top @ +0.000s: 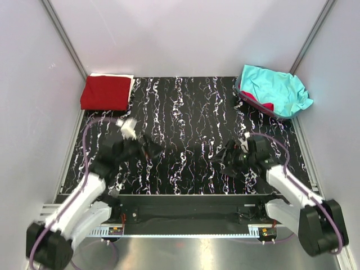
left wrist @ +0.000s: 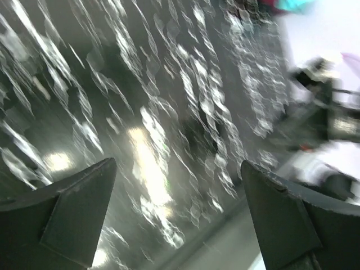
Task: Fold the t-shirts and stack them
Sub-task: Reset both grippers
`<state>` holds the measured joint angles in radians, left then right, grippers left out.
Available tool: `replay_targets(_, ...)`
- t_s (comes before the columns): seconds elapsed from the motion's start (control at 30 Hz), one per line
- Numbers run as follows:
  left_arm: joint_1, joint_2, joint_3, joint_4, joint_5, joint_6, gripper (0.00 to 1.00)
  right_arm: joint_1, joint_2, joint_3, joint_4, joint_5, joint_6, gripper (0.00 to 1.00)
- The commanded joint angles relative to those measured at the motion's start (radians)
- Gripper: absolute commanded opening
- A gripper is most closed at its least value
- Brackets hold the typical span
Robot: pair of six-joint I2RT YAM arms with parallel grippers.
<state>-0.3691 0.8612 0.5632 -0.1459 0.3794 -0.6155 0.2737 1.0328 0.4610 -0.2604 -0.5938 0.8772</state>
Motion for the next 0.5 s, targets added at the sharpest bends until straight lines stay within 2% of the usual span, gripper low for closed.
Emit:
replay_targets(0.0,0.002,-0.32,-0.211,0.239,0.177,-0.3,0.99,-0.001,-0.165,-0.148,0.226,0.005,0.205,1.0)
replay_targets(0.03,0.002,-0.385,-0.314,0.274,0.19,-0.396,0.99,0.001,-0.204,-0.212,0.242,0.011,0.257,1.0)
replay_targets(0.07,0.002,-0.446,-0.354,0.305,0.196,-0.432,0.99,0.001,-0.242,-0.238,0.25,0.015,0.276,1.0)
replay_targets(0.17,0.019,-0.646,-0.394,0.227,0.173,-0.461,0.99,0.002,-0.407,-0.3,0.195,0.029,0.308,1.0)
replay_targets(0.23,0.019,-0.72,-0.466,0.284,0.2,-0.513,0.99,0.001,-0.549,-0.335,0.152,0.041,0.331,1.0)
replay_targets(0.33,0.028,-0.766,-0.59,0.437,0.252,-0.64,0.99,0.001,-0.774,-0.393,0.063,0.051,0.394,1.0)
replay_targets(0.37,0.033,-0.796,-0.627,0.557,0.26,-0.729,0.99,-0.001,-0.839,-0.41,0.011,0.052,0.416,1.0)
replay_targets(0.4,0.035,-0.815,-0.663,0.621,0.266,-0.774,0.99,0.001,-0.973,-0.423,-0.025,0.052,0.437,0.99)
replay_targets(0.43,0.036,-0.832,-0.728,0.672,0.263,-0.843,0.99,0.002,-1.028,-0.455,-0.051,0.031,0.486,1.0)
replay_targets(0.47,0.038,-0.855,-0.737,0.683,0.263,-0.842,0.99,0.002,-0.998,-0.458,0.034,0.01,0.485,1.0)
